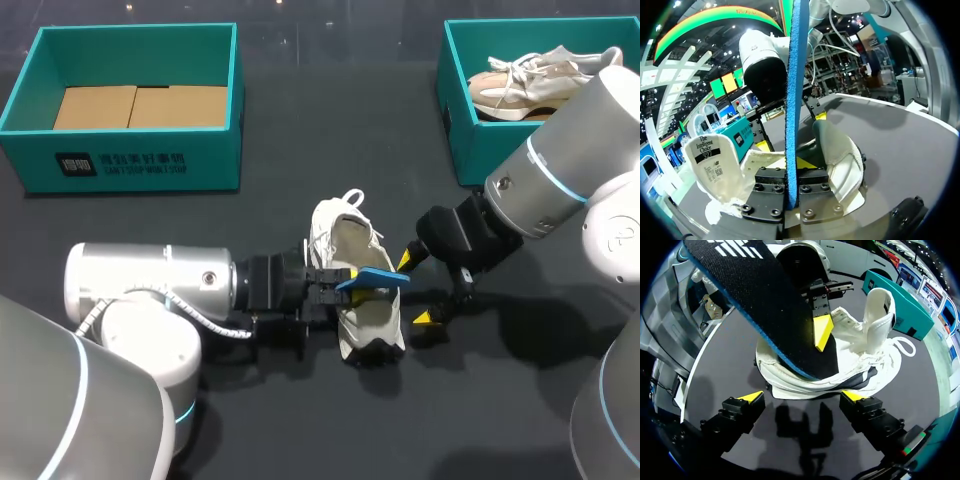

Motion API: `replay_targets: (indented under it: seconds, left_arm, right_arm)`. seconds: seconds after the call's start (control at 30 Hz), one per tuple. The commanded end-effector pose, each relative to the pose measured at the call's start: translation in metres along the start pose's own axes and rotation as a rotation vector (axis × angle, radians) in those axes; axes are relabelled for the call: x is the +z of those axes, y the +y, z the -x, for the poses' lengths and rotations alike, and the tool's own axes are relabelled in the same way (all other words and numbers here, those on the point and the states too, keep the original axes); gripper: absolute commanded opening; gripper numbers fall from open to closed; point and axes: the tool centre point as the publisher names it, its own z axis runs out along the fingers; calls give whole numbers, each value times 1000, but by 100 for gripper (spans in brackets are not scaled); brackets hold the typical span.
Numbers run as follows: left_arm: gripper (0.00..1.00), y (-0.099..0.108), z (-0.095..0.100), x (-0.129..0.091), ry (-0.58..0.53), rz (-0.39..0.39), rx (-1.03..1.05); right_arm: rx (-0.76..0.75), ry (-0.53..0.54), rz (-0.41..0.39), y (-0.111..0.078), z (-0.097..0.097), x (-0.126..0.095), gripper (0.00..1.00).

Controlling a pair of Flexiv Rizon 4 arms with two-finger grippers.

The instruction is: Take the shoe out of the shoebox, open the shoe tongue, remove and reinsert the insole, then place the shoe into the shoebox

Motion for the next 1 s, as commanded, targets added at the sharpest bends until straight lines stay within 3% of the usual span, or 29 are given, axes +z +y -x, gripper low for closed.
replay_targets:
  seconds: [0.03, 0.3, 0.4, 1.0]
  left_arm:
    - [0, 11, -3, 3, -2, 6, -3]
    - [0, 1, 0, 0, -3, -24, -35]
    - [18, -4, 2, 0, -1, -36, -40]
    - [29, -29, 0, 1, -4, -70, -34]
  right_arm:
    - [1, -2, -4, 1, -1, 1, 100]
    - [1, -2, -4, 1, -1, 1, 100]
    - [1, -2, -4, 1, -1, 1, 100]
    - [1, -2, -4, 1, -1, 1, 100]
